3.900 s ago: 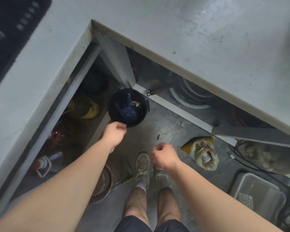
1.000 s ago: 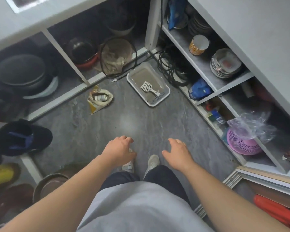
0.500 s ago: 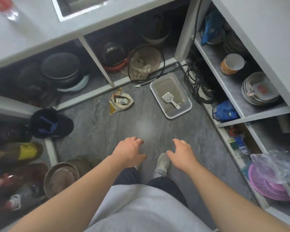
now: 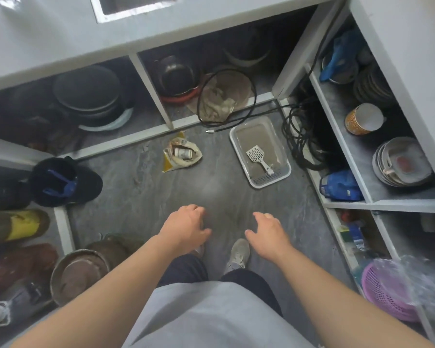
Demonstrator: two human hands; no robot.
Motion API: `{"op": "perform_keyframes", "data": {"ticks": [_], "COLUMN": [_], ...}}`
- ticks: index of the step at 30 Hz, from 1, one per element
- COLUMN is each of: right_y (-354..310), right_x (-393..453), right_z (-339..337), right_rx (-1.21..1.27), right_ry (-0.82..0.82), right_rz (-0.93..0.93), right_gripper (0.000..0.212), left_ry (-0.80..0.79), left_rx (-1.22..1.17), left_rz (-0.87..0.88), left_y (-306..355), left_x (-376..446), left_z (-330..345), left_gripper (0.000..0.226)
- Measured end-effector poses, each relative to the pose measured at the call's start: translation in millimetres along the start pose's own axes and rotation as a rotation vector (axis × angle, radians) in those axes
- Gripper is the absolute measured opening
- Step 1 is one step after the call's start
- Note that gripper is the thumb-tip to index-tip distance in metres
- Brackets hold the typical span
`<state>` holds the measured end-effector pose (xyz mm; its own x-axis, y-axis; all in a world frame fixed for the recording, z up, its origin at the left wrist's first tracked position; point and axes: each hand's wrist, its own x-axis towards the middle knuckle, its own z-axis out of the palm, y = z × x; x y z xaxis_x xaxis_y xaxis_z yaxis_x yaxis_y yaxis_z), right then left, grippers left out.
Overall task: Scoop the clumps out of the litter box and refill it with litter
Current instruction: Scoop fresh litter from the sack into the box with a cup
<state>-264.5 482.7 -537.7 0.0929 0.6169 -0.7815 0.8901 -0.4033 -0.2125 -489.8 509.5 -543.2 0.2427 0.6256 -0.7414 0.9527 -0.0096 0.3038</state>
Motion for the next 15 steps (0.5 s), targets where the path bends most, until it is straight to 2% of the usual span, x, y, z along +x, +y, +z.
{"op": "perform_keyframes", "data": {"ticks": [6, 15], "right_y": [-29, -32], "right_x": [26, 78], "right_z": [-24, -36], "right_rx": [0.037, -0.056], "right_ry": [0.044, -0.073], "right_rz": [-0.030, -0.145], "right_gripper": [0.059, 0.058], "left_ry": [0.010, 0.041], "left_rx": [0.004, -0.067], "left_rz": [0.009, -0.126], "left_y": [-11, -3], "left_x": [26, 47], "left_z": [-36, -41], "left_gripper": [0.058, 0.057]}}
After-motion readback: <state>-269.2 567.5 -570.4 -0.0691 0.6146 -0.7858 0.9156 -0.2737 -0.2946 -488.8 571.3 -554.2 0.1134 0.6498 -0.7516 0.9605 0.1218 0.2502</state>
